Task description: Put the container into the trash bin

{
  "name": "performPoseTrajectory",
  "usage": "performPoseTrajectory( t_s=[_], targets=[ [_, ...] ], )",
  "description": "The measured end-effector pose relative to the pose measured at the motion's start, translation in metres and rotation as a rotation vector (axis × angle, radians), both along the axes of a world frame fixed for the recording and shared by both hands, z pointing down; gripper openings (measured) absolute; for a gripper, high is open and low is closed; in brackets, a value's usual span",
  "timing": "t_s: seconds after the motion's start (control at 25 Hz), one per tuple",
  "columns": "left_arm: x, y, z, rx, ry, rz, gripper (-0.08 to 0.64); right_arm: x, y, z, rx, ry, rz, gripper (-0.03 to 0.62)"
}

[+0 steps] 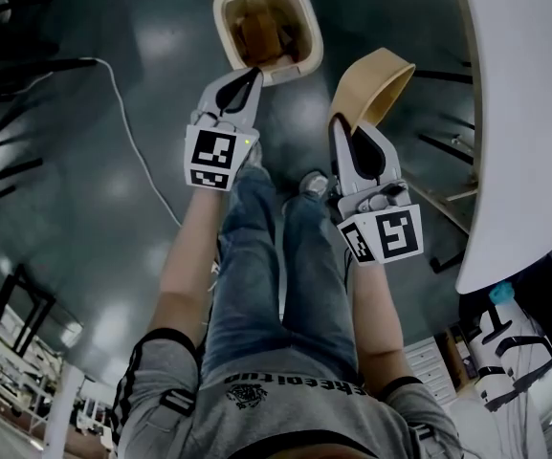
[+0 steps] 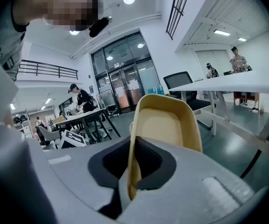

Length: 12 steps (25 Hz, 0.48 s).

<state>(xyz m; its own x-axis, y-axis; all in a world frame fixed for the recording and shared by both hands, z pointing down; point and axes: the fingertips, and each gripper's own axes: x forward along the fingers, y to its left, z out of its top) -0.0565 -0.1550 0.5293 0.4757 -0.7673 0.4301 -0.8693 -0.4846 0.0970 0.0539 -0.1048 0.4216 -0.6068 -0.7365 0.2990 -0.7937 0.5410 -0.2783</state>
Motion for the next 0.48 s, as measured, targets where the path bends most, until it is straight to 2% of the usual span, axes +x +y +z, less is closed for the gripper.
performPoseTrajectory(
  t_s=[0.36, 0.48],
  targets=[
    [-0.017, 0.015, -0.051, 0.108, 0.042, -0.026, 0.012, -0.01, 0.003, -0.01, 0.02, -0.006, -0.032, 0.015],
    [-0.022, 0.017, -0.073, 0.178, 0.085, -0.036, 0.011, -0.014, 0.002, -0.011, 0.025, -0.008, -0.045, 0.017]
  ],
)
